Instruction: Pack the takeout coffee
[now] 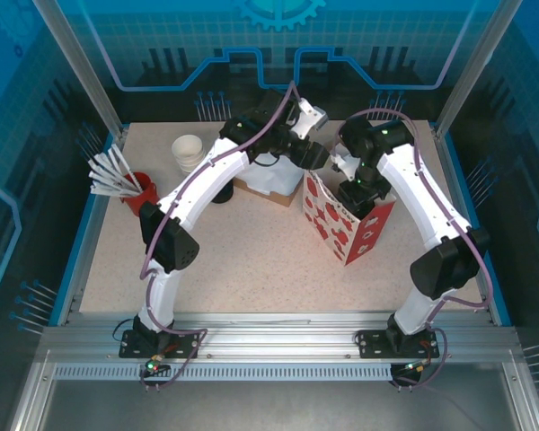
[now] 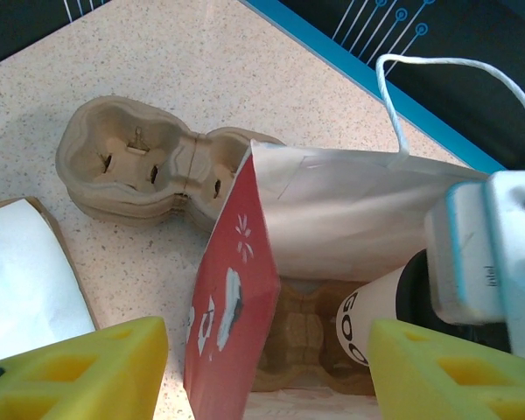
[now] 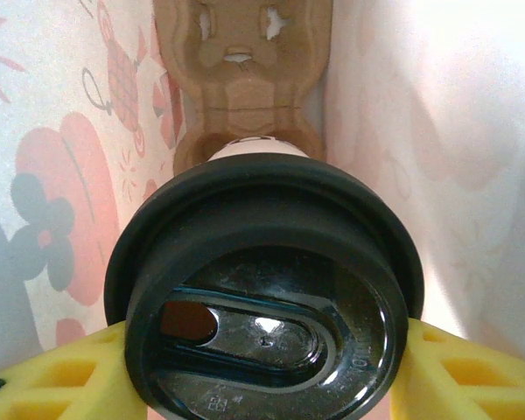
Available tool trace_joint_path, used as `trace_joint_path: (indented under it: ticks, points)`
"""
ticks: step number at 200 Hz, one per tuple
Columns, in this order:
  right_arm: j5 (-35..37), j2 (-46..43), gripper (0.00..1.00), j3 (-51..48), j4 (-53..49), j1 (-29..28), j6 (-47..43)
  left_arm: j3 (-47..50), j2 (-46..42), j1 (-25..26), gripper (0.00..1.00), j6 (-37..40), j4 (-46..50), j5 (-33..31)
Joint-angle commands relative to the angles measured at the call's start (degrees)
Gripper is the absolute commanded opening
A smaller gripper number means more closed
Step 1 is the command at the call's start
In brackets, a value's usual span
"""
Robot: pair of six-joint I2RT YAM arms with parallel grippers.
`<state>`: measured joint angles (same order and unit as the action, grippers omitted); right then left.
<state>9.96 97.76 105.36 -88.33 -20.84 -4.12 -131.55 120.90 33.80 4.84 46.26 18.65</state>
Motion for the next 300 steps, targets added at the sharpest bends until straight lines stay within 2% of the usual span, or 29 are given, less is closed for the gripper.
trace_joint_path:
  ticks: [1,158,300]
  points:
    - [-1.4,-0.7,0.44,-1.0,0.3,1.0,-0.6,-0.5,-3.0,-0.4,0.64,0.1,0.8,-0.8]
    - [-3.4,-2.0,0.43,-8.8,5.7,2.6,-0.5,2.2,-6.4,-0.3,0.65,-1.5,-0.5,-0.5]
    - [-2.8,-2.6,0.43,-9.0,5.7,2.5,-1.3,4.9,-9.6,-0.2,0.66,-2.6,-1.0,-1.1]
